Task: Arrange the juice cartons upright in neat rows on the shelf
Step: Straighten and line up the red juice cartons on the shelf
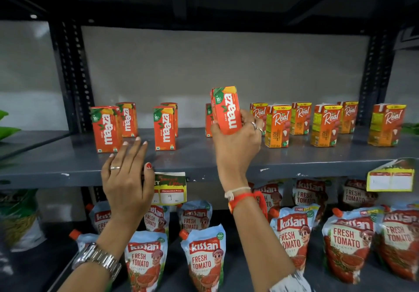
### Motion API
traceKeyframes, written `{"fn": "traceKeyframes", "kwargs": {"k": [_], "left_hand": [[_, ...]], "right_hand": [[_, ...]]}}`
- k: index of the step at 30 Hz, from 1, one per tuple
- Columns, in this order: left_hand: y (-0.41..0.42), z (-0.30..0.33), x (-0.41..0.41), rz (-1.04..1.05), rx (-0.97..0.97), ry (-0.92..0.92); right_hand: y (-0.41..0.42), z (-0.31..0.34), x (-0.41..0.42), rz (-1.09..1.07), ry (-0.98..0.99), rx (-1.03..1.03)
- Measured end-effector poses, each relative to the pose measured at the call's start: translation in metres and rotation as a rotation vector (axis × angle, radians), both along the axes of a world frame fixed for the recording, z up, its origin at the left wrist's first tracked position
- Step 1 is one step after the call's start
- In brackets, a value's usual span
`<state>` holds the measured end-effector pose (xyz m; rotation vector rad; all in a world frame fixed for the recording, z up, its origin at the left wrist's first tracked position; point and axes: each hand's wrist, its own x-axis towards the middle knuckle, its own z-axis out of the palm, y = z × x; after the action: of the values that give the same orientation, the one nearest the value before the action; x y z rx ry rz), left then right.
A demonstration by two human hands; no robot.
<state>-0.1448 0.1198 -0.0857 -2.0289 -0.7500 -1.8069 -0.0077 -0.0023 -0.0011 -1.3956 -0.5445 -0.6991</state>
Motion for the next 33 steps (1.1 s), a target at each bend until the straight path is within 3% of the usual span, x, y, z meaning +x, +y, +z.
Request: {"fn": "traceKeyframes", "kwargs": {"k": [4, 16, 33], "left_hand": [[0.0, 0.0, -0.001, 0.013, 0.003, 0.011], [-0.002, 0.0, -0.003, 0.0, -0.016, 0.028], [-0.003, 0.0, -0.006, -0.009, -0.039, 0.05]], "right_hand": [[0.009, 0.011, 0.02, 0.142, 0.189, -0.218], [0.028, 0.015, 0.04, 0.217, 0.248, -0.495], [0.021, 0.01, 0.044, 0.331, 0.299, -0.585]]}}
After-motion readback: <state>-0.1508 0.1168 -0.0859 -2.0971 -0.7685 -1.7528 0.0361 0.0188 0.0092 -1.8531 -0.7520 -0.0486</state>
